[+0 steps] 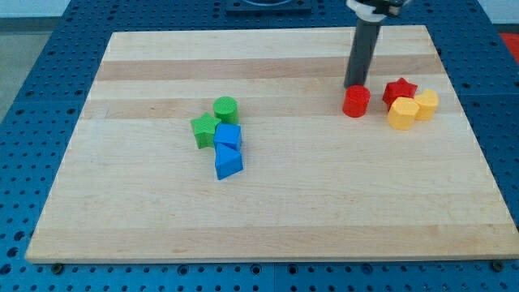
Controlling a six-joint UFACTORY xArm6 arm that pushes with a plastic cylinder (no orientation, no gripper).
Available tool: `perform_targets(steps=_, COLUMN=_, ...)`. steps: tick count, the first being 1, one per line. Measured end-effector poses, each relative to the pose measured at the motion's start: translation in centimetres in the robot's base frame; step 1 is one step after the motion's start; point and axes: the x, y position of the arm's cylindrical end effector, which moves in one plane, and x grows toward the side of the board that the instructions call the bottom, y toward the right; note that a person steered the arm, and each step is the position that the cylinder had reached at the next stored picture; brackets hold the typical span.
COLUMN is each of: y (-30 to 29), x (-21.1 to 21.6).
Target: Place the red blocks into yellow blocks towards top left side
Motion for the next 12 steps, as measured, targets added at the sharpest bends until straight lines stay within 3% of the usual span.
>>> perform_targets(steps=1, y=-1.7, x=1.0)
perform_targets(steps=4, y=0.2, x=2.7)
perform_targets(steps=6, y=-3.0, x=2.8)
perform_targets(steps=10, y=1.5, x=5.9)
perform_targets(steps=12, y=-0.7, x=6.1)
